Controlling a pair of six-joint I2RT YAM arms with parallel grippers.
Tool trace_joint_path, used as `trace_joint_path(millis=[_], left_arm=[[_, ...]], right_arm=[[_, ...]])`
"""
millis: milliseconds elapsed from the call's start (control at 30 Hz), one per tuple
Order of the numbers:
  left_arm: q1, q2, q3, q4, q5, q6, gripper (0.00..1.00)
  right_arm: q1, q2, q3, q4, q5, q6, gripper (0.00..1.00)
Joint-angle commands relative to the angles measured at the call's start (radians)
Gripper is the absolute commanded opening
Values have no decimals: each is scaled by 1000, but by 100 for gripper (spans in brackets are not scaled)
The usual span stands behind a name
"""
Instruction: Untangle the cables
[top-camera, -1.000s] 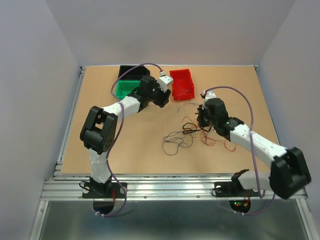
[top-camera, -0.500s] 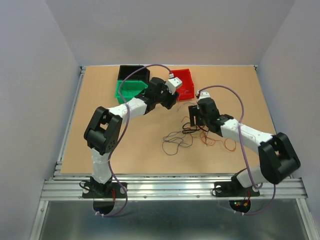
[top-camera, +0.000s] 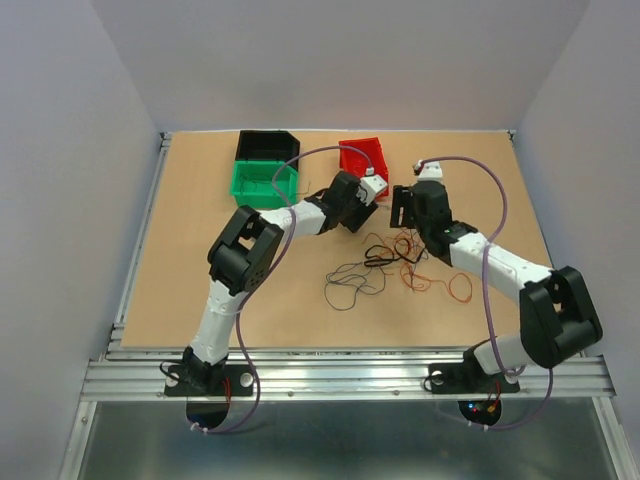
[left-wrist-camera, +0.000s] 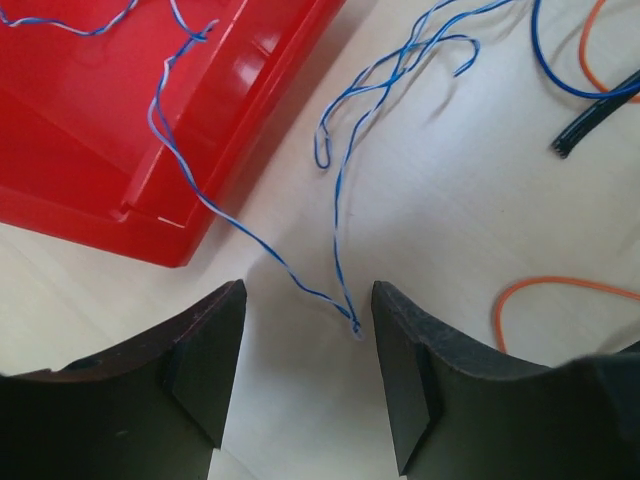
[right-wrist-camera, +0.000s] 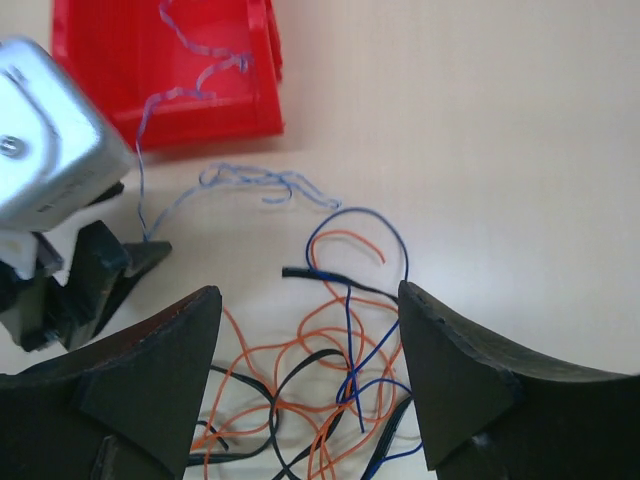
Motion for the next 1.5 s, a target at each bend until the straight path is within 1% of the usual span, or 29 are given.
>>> trace_joint_path(millis=[0, 100, 200, 233, 333, 433, 467, 633, 767, 867, 967, 1167, 1333, 1367, 1400, 1433, 1467], left_arm=[[-1, 3, 70, -9, -64, -18, 64], [1, 34, 99, -23, -71, -22, 58], [1, 48, 109, -25, -71, -22, 38], [1, 46, 109, -25, -71, -22, 25], [-1, 34, 105, -28, -39, -21, 12], [1, 23, 109, -44, -15, -24, 6], [1, 19, 113, -49, -6, -26, 0], [1, -24, 114, -77, 24, -29, 0], [2, -73, 122, -112, 74, -38, 0], [18, -96, 154, -152, 166, -59, 0], [39, -109, 180, -189, 212, -70, 0], [109, -129, 214, -201, 336, -111, 0], [174, -75, 339, -261, 413, -148, 0], [185, -45, 365, -273, 428, -165, 0], [200, -26, 428, -287, 448, -171, 0], [206, -6, 465, -325, 449, -176, 0], [208, 34, 540, -351, 430, -173, 0]], right_arm=[[-16, -122, -81, 131, 66, 25, 77], [-21, -170, -117, 142, 70, 30, 77], [-24, -198, -138, 151, 67, 28, 77], [-25, -199, -141, 154, 66, 28, 77], [-30, -190, -144, 157, 63, 28, 77], [-36, -178, -144, 161, 53, 30, 76], [-37, -176, -143, 161, 49, 30, 76], [-42, -178, -149, 165, 41, 31, 76], [-48, -185, -155, 168, 37, 33, 76], [-51, -185, -160, 169, 30, 34, 76], [-51, -181, -160, 169, 23, 34, 75], [-54, -168, -158, 171, 14, 37, 75], [-54, -162, -154, 172, 12, 42, 74], [-54, -159, -154, 172, 9, 43, 74], [-54, -158, -152, 172, 9, 43, 74], [-54, -158, -152, 172, 9, 42, 74], [-54, -156, -154, 172, 6, 43, 74]])
